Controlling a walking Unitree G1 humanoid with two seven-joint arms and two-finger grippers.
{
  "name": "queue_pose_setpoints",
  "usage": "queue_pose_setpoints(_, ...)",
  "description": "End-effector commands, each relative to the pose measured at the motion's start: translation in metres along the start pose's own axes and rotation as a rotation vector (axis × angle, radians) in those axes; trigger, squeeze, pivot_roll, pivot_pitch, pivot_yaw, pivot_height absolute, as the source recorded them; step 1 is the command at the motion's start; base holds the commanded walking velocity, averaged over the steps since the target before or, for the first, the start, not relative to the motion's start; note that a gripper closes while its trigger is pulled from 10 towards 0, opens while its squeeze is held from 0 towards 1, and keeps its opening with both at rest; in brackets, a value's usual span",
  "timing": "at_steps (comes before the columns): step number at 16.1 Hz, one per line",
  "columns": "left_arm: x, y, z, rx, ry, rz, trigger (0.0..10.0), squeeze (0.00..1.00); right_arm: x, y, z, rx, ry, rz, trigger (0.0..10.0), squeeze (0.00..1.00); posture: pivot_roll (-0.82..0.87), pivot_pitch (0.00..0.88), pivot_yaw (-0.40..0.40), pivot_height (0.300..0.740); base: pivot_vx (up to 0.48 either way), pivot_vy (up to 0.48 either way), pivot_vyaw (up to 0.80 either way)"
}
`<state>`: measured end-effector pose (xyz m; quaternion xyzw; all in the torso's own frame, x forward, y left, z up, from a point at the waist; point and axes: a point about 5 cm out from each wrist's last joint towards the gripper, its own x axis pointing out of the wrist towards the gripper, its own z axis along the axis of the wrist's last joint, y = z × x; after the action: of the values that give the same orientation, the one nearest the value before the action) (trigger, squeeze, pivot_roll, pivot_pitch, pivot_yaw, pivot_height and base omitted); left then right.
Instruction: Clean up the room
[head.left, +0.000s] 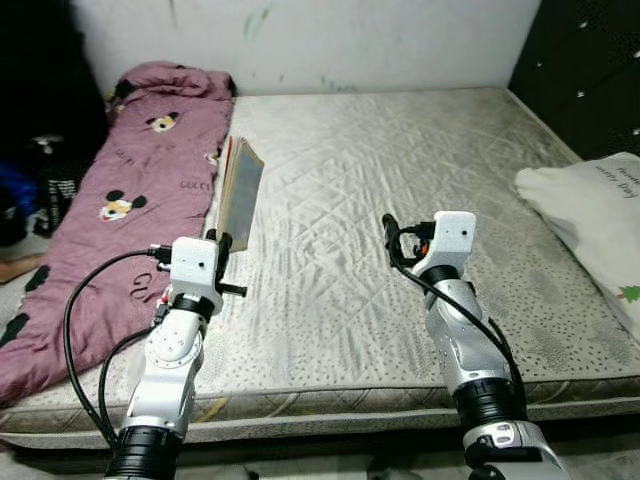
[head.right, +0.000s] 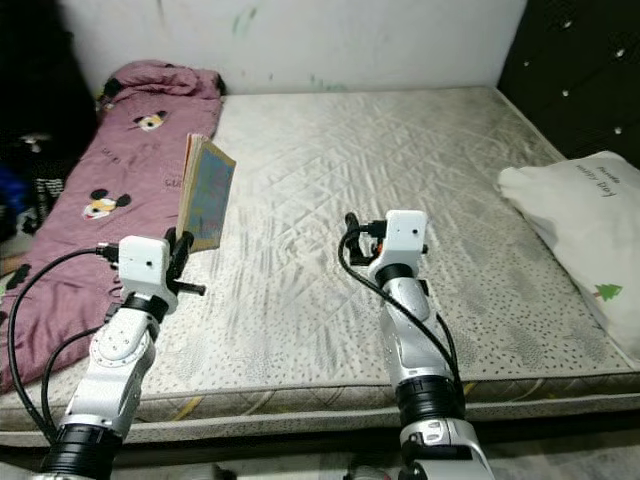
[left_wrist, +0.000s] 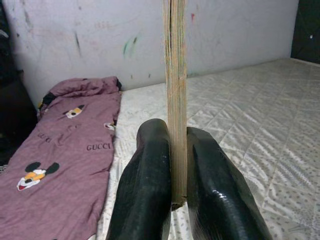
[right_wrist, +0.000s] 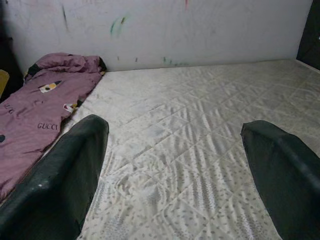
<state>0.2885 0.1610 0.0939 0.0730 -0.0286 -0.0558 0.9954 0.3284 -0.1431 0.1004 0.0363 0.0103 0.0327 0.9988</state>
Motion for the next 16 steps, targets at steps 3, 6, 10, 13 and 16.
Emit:
queue_pose_setpoints(3, 0.0054, 0.0011, 0.0127, 0.013, -0.055, 0.0, 10.0, 0.0, 0.0034, 0.0007, 0.0033, -0.015, -0.011, 0.0, 10.0, 0.0, -0.08, 0.0, 0.013, 0.74, 0.0, -0.3, 0.0)
queue_pose_setpoints(6, 0.0052, 0.0012, 0.0128, 0.011, -0.056, 0.003, 10.0, 0.0, 0.0034, 0.0012, 0.0033, -0.016, -0.012, 0.004, 10.0, 0.0, -0.08, 0.0, 0.013, 0.74, 0.0, -0.309, 0.0)
queue_pose_setpoints(10, 0.0057, 0.0006, 0.0131, 0.007, -0.057, 0.001, 10.0, 0.0, 0.0039, 0.001, 0.0035, -0.017, -0.011, 0.006, 10.0, 0.0, -0.08, 0.0, 0.008, 0.74, 0.0, -0.326, 0.0)
queue_pose_setpoints(13, 0.0058, 0.0001, 0.0133, 0.008, -0.058, -0.004, 10.0, 0.0, 0.0039, 0.0026, 0.0035, -0.03, -0.013, 0.018, 10.0, 0.0, -0.08, 0.0, 0.008, 0.74, 0.0, -0.333, 0.0)
queue_pose_setpoints(16, 0.0064, -0.0011, 0.0127, 0.006, -0.057, -0.006, 10.0, 0.0, 0.0043, 0.0019, 0.0026, -0.03, -0.009, 0.017, 10.0, 0.0, -0.09, 0.0, 0.005, 0.74, 0.0, -0.33, 0.55)
